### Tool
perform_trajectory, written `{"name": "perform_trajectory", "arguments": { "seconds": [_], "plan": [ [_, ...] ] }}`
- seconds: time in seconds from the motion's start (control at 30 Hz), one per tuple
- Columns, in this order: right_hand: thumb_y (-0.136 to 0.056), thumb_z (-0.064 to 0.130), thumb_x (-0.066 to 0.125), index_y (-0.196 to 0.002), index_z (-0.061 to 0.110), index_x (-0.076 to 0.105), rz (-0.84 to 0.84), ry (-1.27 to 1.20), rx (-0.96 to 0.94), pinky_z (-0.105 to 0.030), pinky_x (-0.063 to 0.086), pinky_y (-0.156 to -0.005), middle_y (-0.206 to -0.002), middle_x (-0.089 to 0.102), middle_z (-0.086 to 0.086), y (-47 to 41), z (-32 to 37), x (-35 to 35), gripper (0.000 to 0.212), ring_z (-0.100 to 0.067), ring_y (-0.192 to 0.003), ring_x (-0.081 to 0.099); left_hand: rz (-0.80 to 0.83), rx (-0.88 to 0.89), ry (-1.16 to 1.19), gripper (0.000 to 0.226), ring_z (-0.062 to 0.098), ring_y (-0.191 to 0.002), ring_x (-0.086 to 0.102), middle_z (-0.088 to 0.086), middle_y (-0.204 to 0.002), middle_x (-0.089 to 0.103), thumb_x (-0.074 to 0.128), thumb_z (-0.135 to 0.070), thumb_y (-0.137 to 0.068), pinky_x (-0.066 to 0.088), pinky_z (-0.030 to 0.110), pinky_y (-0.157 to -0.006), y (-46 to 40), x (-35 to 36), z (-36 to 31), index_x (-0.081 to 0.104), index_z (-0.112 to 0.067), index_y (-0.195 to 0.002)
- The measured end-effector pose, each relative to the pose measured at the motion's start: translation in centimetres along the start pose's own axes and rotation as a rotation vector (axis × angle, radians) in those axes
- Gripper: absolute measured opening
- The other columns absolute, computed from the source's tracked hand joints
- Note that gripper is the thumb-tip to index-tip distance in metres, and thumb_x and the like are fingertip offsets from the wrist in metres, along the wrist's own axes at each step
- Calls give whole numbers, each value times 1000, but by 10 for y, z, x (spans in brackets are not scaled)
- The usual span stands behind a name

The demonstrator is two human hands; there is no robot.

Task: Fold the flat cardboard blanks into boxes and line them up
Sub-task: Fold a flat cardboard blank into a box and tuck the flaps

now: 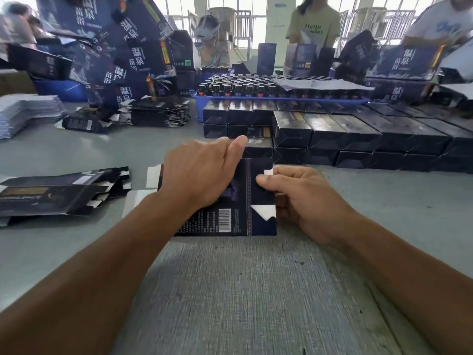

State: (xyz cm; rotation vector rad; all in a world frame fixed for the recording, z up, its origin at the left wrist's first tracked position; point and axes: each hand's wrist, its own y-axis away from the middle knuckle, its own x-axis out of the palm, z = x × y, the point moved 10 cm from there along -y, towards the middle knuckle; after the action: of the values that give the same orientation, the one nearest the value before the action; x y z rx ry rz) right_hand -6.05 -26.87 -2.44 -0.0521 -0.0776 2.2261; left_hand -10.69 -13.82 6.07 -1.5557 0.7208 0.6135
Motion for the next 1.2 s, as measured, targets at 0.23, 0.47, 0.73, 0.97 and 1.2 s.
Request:
{"name": "perform_trajectory", "arguments": {
  "seconds": [0.23, 0.47, 0.73, 0.97, 1.2],
  "plan": [
    [-97, 20, 61, -100, 4, 74, -199, -41, 3, -46, 56, -78, -103, 71, -26, 0, 12, -33, 21, -29, -84, 68, 378, 203, 153, 102, 18, -136, 37, -3, -156, 35, 22, -95, -75, 30, 38, -107, 20, 36, -23, 8, -36, -156],
    [-98, 25, 60, -104, 4, 73, -257, -16, 27, -63, 52, -93, -108, 71, -24, 1, 9, -42, 26, -36, -95, 71, 391, 253, 102, 128, 14, -144, 17, -9, -163, 13, 44, -99, -62, 15, 35, -118, 26, 44, -31, -15, -35, -155],
    [-97, 56, 54, -103, 24, 75, -260, -59, -1, -33, 59, -74, -99, 78, -6, -1, 11, -44, 39, -21, -87, 75, 195, 155, 139, 118, 20, -138, 34, -3, -154, 37, 62, -79, -72, 27, 41, -114, 15, 19, -20, -3, -31, -158],
    [-91, 18, 72, -97, 15, 59, -348, -52, -104, -29, 60, -66, -94, 77, -10, 5, 22, -50, 15, -21, -80, 76, 124, 166, 83, 108, 21, -123, 47, -5, -137, 50, 75, -63, -71, 38, 42, -102, 14, 16, -17, 17, -32, -157],
    [-95, 16, 68, -105, 30, 65, -269, 143, -134, -26, 59, -67, -91, 78, 1, 4, 26, -41, 18, -15, -83, 76, 134, 217, 5, 97, 24, -111, 54, 2, -125, 54, 80, -56, -71, 45, 43, -94, 18, 18, -25, 31, -37, -152]
  ]
}}
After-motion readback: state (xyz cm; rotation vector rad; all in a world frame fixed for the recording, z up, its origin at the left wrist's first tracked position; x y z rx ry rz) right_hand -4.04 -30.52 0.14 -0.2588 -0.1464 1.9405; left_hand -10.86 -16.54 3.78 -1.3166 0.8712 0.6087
